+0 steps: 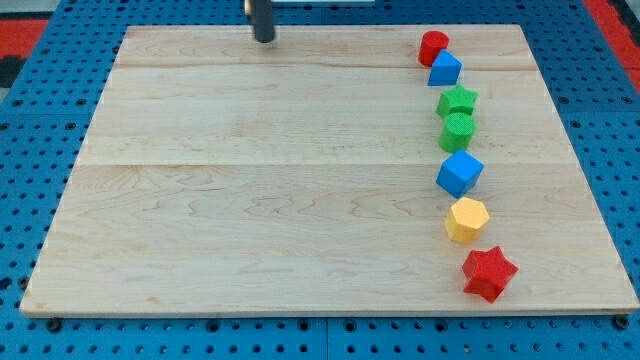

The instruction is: Slide blue triangle towards center

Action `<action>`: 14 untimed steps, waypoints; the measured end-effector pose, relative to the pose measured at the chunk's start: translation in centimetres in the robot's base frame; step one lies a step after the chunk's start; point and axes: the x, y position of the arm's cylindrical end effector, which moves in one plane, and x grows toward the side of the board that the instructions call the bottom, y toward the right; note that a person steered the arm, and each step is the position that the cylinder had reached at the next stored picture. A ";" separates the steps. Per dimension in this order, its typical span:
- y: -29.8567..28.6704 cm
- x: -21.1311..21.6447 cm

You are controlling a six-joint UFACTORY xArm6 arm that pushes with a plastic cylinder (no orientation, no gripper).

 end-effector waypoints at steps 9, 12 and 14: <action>17.8 -0.6; 25.2 1.2; 27.0 6.0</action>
